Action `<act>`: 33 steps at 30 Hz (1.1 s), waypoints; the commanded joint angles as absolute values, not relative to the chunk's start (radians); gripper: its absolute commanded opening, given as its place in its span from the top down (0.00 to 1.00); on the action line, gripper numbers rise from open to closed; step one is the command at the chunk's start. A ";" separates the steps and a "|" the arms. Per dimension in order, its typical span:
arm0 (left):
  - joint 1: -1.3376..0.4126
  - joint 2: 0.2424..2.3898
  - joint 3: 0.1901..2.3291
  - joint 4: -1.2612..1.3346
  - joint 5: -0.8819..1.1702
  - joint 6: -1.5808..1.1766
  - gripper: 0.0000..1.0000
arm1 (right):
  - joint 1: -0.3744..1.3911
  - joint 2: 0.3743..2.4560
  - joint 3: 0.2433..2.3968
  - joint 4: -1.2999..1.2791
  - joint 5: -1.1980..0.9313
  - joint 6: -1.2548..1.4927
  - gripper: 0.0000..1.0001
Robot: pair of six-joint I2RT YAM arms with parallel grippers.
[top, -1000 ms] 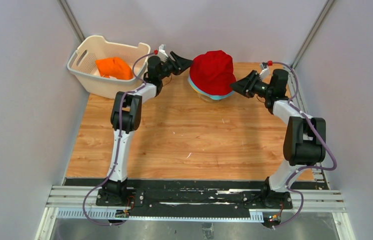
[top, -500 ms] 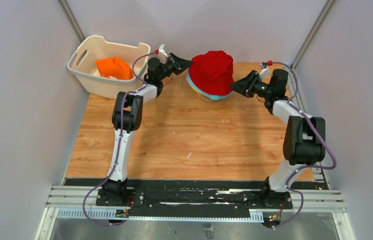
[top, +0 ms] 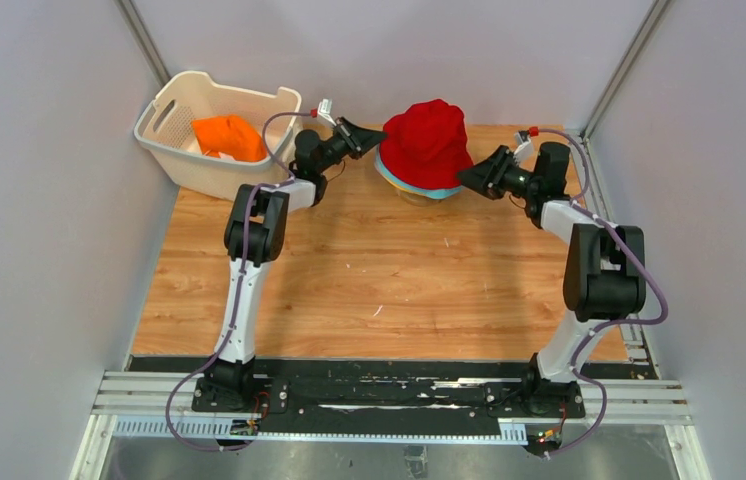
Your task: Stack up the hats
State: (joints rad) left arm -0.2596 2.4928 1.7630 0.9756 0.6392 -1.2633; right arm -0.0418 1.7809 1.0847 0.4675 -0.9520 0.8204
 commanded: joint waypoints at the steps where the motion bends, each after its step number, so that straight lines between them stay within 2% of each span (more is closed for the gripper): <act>1: -0.265 2.494 1.671 0.973 0.613 -1.310 1.00 | -0.022 1.807 1.093 0.502 -0.964 0.833 0.55; 27: -0.264 2.511 1.605 0.960 0.584 -1.297 1.00 | -0.057 1.799 1.059 0.490 -0.949 0.837 0.55; 33: -0.264 2.512 1.600 0.957 0.583 -1.295 1.00 | -0.079 1.839 1.045 0.596 -0.967 0.905 0.55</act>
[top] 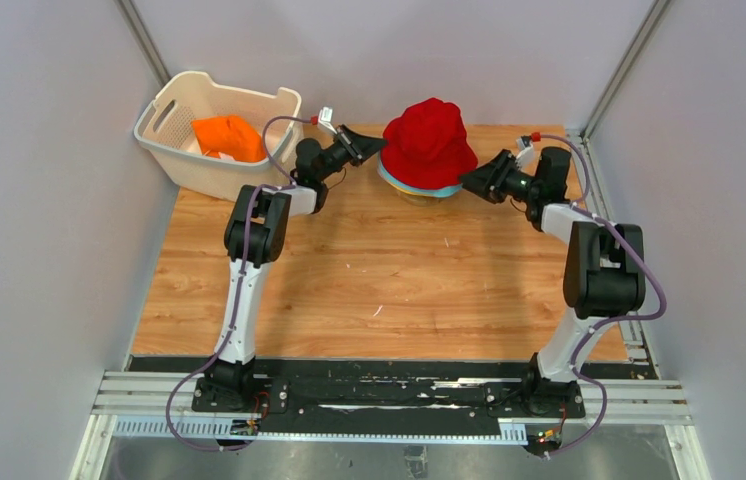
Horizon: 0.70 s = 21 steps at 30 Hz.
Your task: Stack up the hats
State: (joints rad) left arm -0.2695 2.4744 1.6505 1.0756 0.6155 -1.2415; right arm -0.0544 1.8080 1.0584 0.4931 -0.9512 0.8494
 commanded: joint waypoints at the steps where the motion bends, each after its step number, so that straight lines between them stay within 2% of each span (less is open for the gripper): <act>1: -0.264 2.512 1.600 0.957 0.582 -1.296 1.00 | -0.082 1.851 1.043 0.624 -0.974 0.922 0.55; 12: -0.264 2.511 1.594 0.960 0.587 -1.298 1.00 | -0.087 1.992 1.104 0.898 -1.028 1.117 0.57; 21: -0.264 2.512 1.590 0.962 0.587 -1.299 1.00 | -0.089 2.124 1.135 1.296 -1.042 1.407 0.60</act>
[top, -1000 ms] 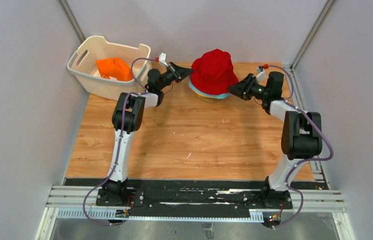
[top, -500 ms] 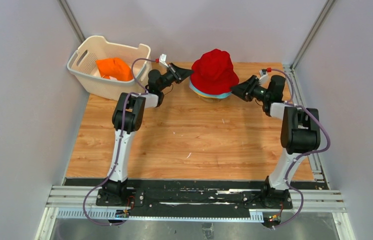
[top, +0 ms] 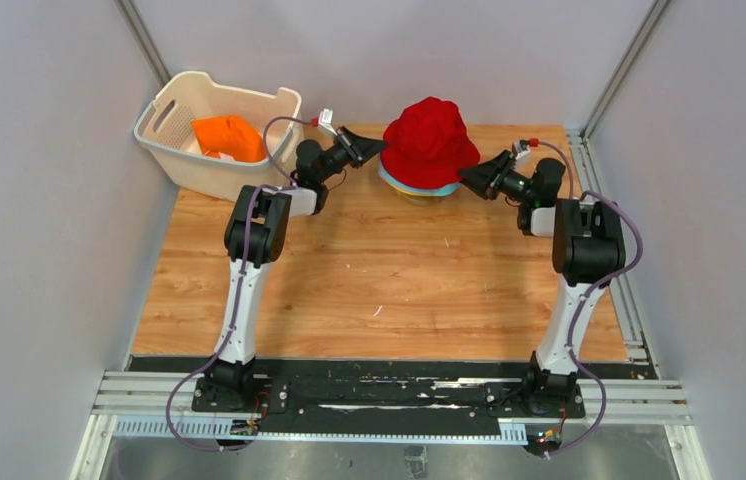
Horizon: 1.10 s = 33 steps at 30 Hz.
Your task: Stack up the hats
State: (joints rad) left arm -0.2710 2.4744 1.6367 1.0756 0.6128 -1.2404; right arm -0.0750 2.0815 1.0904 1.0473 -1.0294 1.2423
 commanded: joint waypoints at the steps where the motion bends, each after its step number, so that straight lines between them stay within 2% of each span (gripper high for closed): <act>1: -0.264 2.512 1.590 0.960 0.588 -1.298 1.00 | -0.089 2.137 1.142 1.327 -1.041 1.432 0.61; 5: -0.264 2.513 1.589 0.960 0.588 -1.298 1.00 | -0.089 2.170 1.162 1.447 -1.039 1.504 0.63; 7: -0.264 2.514 1.587 0.961 0.587 -1.298 1.00 | -0.090 2.185 1.171 1.480 -1.032 1.529 0.67; 9: -0.264 2.512 1.585 0.961 0.586 -1.299 1.00 | -0.090 2.199 1.179 1.491 -1.031 1.541 0.79; 10: -0.264 2.512 1.583 0.963 0.585 -1.299 1.00 | -0.092 2.204 1.180 1.494 -1.029 1.545 0.94; 11: -0.264 2.511 1.580 0.965 0.582 -1.300 1.00 | -0.093 2.212 1.178 1.497 -1.025 1.547 0.99; 13: -0.264 2.506 1.569 0.965 0.575 -1.300 1.00 | -0.100 2.218 1.163 1.487 -1.012 1.531 1.00; 22: -0.264 2.517 1.535 0.986 0.561 -1.315 1.00 | -0.112 2.209 1.118 1.130 -0.968 1.307 0.99; 33: -0.264 2.516 1.527 1.004 0.558 -1.328 1.00 | -0.111 2.249 1.148 1.065 -0.976 1.268 0.99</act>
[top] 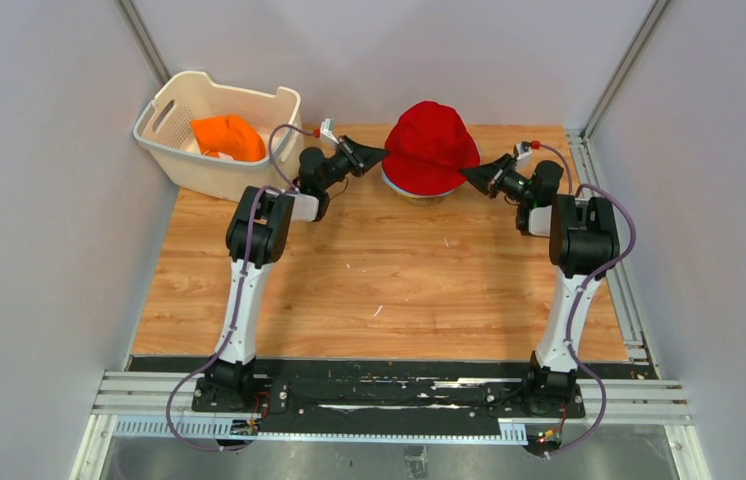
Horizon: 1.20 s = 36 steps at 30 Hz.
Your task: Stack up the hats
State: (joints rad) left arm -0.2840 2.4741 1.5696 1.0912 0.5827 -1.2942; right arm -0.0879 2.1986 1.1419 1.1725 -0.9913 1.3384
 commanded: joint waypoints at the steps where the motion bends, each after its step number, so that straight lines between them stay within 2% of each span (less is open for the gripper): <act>1: -0.264 2.516 1.525 1.003 0.558 -1.326 1.00 | -0.112 2.254 1.151 1.062 -0.978 1.268 0.99; 6: -0.264 2.505 1.503 1.015 0.557 -1.328 1.00 | -0.112 2.253 1.157 1.099 -0.989 1.291 0.99; 9: -0.264 2.485 1.493 1.015 0.552 -1.330 0.99 | -0.113 2.225 1.152 1.108 -0.991 1.287 0.91; 14: -0.265 2.394 1.465 0.871 0.517 -1.229 0.72 | -0.120 2.118 1.117 0.998 -0.968 1.190 0.71; 17: -0.267 2.322 1.443 0.740 0.474 -1.137 0.59 | -0.127 2.032 1.097 0.845 -0.928 1.061 0.66; 19: -0.268 2.272 1.421 0.675 0.442 -1.093 0.55 | -0.134 1.964 1.085 0.719 -0.887 0.966 0.64; 27: -0.321 2.137 1.407 0.402 0.280 -0.941 0.50 | -0.137 1.701 1.145 0.149 -0.559 0.584 0.52; 32: -0.383 2.070 1.462 0.220 0.179 -0.831 0.50 | -0.137 1.649 1.192 0.070 -0.516 0.517 0.51; 36: -0.389 2.042 1.516 0.187 0.214 -0.828 0.50 | -0.135 1.643 1.204 0.067 -0.532 0.516 0.51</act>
State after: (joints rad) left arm -0.3759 2.1021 1.4536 0.2802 0.2405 -0.8913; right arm -0.1257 1.6539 1.1763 0.1616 -0.5709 0.5835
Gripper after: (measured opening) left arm 0.501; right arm 0.491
